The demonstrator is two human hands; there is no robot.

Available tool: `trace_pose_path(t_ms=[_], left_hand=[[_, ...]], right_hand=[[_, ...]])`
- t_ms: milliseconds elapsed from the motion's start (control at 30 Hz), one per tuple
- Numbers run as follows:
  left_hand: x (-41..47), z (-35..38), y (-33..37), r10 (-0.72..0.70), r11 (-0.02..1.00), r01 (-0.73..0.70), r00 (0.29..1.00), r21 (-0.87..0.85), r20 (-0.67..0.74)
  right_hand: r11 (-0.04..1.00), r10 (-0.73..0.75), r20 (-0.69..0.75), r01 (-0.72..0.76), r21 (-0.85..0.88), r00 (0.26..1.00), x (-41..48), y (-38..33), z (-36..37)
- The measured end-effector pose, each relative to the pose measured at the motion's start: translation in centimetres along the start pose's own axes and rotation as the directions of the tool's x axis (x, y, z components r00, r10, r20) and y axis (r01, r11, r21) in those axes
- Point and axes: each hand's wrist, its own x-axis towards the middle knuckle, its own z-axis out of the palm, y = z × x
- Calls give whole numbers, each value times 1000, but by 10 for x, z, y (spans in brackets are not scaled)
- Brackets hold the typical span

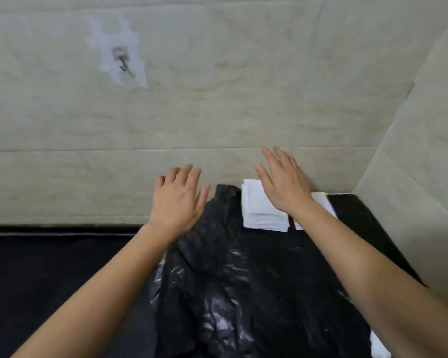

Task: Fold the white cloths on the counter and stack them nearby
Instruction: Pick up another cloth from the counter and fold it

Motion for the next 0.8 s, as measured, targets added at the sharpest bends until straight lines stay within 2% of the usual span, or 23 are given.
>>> trace_pose_path(t_ms=[200,400,500,633,667,800], left_hand=[[-116,-30,-150,-303,942,282,947,180,103],[-235,-85,-304,-508,836,482,861,261,35],[-301,-105,-381,-568,795,540,823,275,26],[-387,-130,-479,-637,750,603,769,273,53],[-420,-140,-514,-667,723,629,744,286,51],[-497,-170,-592,-736,656,687,674,313,62]], right_hand=[[957,-289,184,286,45,939,-14,-170,81],[876,-481,204,476,77,853,-49,-361,135],[844,-535,186,531,79,824,-74,-455,169],[838,-546,211,534,116,811,-108,-573,218],[822,-569,228,557,120,790,-120,-619,236],[767,-634,297,629,127,714,-153,-722,277]])
